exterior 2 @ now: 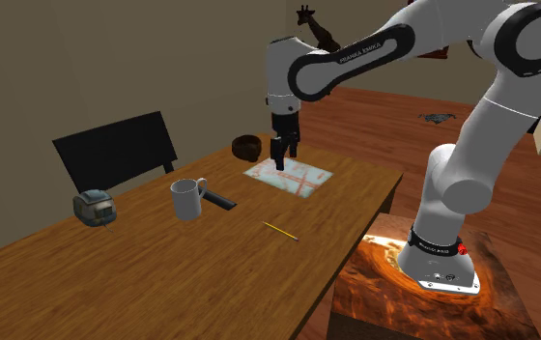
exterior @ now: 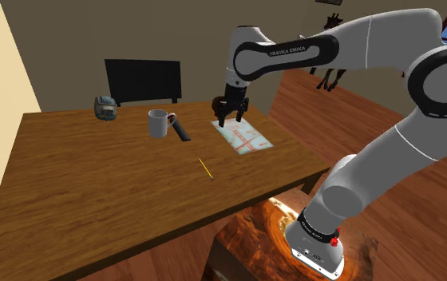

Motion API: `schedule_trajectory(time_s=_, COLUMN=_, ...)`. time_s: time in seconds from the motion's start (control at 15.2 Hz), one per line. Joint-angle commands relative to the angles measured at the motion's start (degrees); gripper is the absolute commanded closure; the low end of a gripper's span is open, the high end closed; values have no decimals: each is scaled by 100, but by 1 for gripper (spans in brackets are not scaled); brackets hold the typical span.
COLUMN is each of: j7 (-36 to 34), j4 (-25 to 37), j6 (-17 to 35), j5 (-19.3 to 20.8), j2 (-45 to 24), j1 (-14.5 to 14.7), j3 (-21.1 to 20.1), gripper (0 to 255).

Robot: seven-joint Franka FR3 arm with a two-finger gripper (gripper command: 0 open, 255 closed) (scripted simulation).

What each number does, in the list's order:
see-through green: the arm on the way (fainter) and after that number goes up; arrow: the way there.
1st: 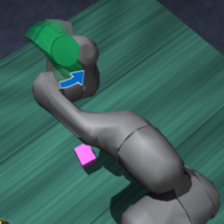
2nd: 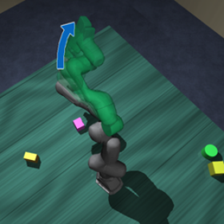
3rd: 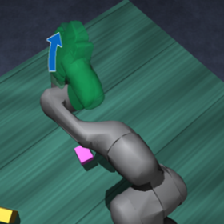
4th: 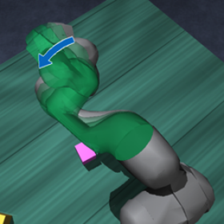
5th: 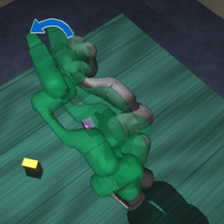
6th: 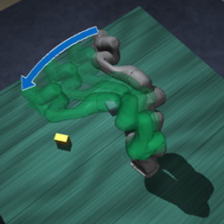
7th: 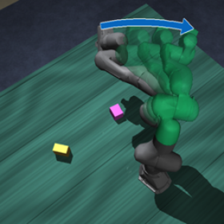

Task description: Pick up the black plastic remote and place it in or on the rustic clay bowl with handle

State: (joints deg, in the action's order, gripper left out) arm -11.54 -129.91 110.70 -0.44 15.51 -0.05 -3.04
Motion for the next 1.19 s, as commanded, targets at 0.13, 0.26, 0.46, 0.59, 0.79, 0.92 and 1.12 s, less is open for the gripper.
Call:
schedule_trajectory(time_s=0.13, j7=-319, j4=510, j6=437, j5=-91, j2=-845, j1=12, j3=-66, gripper=0)
schedule_trajectory(time_s=0.26, j7=-465, j4=797, j6=619, j5=-124, j2=-1263, j1=19, j3=-87, gripper=0)
schedule_trajectory(time_s=0.46, j7=-674, j4=1282, j6=841, j5=-165, j2=-1893, j1=35, j3=-104, gripper=0)
schedule_trajectory(time_s=0.59, j7=-806, j4=1644, j6=955, j5=-188, j2=-2315, j1=49, j3=-106, gripper=0)
schedule_trajectory(time_s=0.79, j7=-994, j4=2247, j6=1074, j5=-222, j2=-2955, j1=72, j3=-100, gripper=0)
schedule_trajectory(time_s=0.92, j7=-1113, j4=2694, j6=1117, j5=-246, j2=-3388, j1=88, j3=-91, gripper=0)
schedule_trajectory(time_s=1.12, j7=-1283, j4=3440, j6=1123, j5=-283, j2=-4055, j1=113, j3=-69, gripper=0)
